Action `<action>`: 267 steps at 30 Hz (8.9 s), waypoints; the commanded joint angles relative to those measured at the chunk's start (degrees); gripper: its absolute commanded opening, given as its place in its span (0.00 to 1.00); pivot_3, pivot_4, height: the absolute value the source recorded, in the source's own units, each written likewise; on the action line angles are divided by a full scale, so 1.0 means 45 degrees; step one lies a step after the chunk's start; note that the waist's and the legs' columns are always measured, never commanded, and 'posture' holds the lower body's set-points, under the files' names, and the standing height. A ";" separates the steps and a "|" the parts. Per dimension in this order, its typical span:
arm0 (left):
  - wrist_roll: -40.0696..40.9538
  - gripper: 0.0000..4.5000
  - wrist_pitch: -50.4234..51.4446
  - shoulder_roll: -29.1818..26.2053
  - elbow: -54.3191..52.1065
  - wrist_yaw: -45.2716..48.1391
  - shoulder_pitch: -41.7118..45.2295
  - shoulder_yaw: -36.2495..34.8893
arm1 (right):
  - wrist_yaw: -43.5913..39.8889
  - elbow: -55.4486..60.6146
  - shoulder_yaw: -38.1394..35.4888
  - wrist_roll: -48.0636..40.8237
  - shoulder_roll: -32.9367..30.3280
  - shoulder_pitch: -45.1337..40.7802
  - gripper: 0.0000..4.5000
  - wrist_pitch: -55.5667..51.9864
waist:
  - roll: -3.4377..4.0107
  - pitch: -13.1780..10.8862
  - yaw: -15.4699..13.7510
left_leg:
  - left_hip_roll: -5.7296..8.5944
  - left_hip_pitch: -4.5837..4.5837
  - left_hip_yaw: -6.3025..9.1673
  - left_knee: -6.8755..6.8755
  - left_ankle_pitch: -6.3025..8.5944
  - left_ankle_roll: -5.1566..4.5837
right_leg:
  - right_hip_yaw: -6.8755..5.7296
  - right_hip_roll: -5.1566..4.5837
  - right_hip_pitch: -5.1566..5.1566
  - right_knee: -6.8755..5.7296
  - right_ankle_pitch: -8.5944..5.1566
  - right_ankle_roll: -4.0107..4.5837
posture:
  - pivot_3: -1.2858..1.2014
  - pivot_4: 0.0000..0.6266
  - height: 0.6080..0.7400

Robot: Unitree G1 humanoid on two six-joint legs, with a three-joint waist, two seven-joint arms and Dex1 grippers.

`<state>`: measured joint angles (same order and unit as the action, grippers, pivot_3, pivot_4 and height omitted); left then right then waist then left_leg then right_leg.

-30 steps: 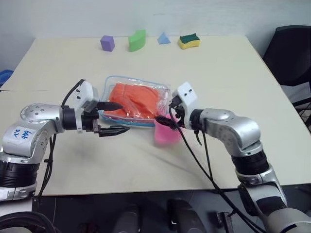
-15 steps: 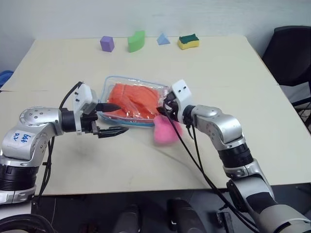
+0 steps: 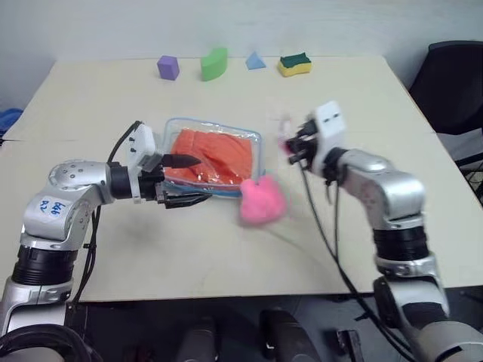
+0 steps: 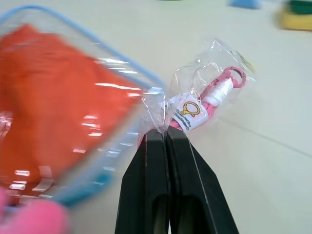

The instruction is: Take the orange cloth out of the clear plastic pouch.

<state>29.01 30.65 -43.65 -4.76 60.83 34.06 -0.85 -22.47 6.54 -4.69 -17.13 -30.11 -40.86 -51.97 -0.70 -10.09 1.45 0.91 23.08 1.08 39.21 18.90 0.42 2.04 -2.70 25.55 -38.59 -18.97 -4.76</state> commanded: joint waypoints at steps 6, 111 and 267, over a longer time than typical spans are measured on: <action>-0.0400 1.00 -0.0634 0.0375 0.0625 0.0831 0.0909 0.0552 | -0.1328 0.2969 -0.3266 0.0616 -0.3817 0.6651 0.01 0.0647 | -0.0010 0.0005 -0.0149 | 0.0000 -0.0010 -0.0053 0.0001 0.0004 -0.0030 | 0.0044 0.0022 -0.0007 -0.0009 0.0001 -0.0002 | 0.52 0.24 1.00; -0.2520 1.00 -0.1296 0.1095 -0.1344 -0.0359 -0.0539 0.1068 | -0.4343 0.3328 0.2926 -0.3133 0.2309 0.0180 0.99 -0.2319 | -0.0048 0.0017 0.0037 | 0.0021 -0.0133 -0.0035 -0.0003 0.0000 -0.0033 | 0.0112 0.0014 -0.0046 -0.0071 0.0003 -0.0005 | 0.52 0.24 1.00; -0.2670 0.16 0.0643 -0.0398 -0.3013 -0.1474 -0.3192 0.0922 | -0.5683 -0.5626 0.6588 0.7523 0.1819 -0.1943 0.16 1.4692 | -0.0043 0.0011 0.0157 | 0.0055 -0.0155 -0.0013 -0.0016 0.0006 -0.0033 | 0.0174 0.0036 -0.0029 -0.0070 0.0004 -0.0007 | 0.52 0.24 1.00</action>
<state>16.87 34.81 -45.44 -18.92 54.38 19.66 4.48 -47.21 -20.88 26.56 17.34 -20.57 -48.48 12.88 -0.89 -10.04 2.16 1.16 22.38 1.02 39.14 18.93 0.27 2.82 -2.54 25.42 -38.90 -18.95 -4.79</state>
